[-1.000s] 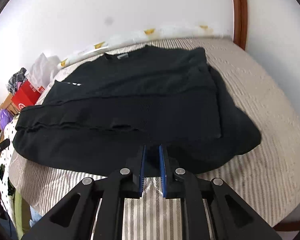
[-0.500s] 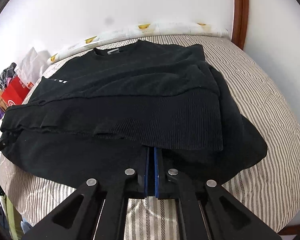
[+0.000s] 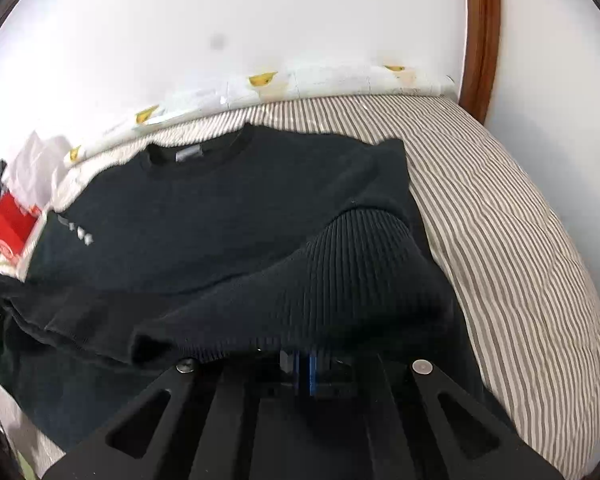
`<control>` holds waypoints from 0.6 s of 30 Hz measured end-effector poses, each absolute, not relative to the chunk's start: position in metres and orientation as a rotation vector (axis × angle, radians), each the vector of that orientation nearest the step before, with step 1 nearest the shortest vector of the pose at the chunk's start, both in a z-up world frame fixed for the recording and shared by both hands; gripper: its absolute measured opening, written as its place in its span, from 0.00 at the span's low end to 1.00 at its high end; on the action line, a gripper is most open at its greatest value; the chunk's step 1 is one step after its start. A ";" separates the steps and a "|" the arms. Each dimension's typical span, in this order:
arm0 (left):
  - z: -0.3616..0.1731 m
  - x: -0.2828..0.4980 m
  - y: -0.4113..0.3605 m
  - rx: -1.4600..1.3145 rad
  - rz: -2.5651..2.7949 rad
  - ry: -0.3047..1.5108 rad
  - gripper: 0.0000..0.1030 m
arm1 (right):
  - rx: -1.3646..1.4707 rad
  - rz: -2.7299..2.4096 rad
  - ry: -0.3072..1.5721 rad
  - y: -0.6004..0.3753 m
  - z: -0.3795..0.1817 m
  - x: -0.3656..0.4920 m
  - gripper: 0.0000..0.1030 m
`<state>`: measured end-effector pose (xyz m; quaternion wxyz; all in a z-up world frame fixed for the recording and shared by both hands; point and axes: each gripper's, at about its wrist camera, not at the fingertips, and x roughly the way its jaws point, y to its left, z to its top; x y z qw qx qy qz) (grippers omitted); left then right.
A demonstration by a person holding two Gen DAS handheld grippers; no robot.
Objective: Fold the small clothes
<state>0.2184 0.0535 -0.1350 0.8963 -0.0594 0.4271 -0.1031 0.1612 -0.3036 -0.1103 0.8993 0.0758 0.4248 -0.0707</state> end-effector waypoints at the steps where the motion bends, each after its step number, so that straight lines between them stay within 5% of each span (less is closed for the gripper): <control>1: -0.135 0.223 0.054 -0.125 -0.208 0.885 0.11 | 0.166 -0.140 0.872 -0.305 -0.107 0.171 0.02; 9: -0.131 0.251 0.076 -0.160 -0.121 0.887 0.17 | 0.157 -0.172 0.849 -0.313 -0.091 0.213 0.05; 11: -0.131 0.254 0.085 -0.162 -0.103 0.895 0.30 | 0.135 -0.177 0.838 -0.316 -0.085 0.216 0.12; 13: -0.133 0.258 0.089 -0.155 -0.103 0.907 0.48 | 0.126 -0.178 0.847 -0.322 -0.084 0.221 0.35; 15: -0.136 0.261 0.089 -0.133 -0.126 0.920 0.51 | 0.119 -0.177 0.852 -0.327 -0.084 0.225 0.48; 18: -0.139 0.265 0.087 -0.103 -0.130 0.925 0.51 | 0.097 -0.184 0.863 -0.332 -0.089 0.232 0.50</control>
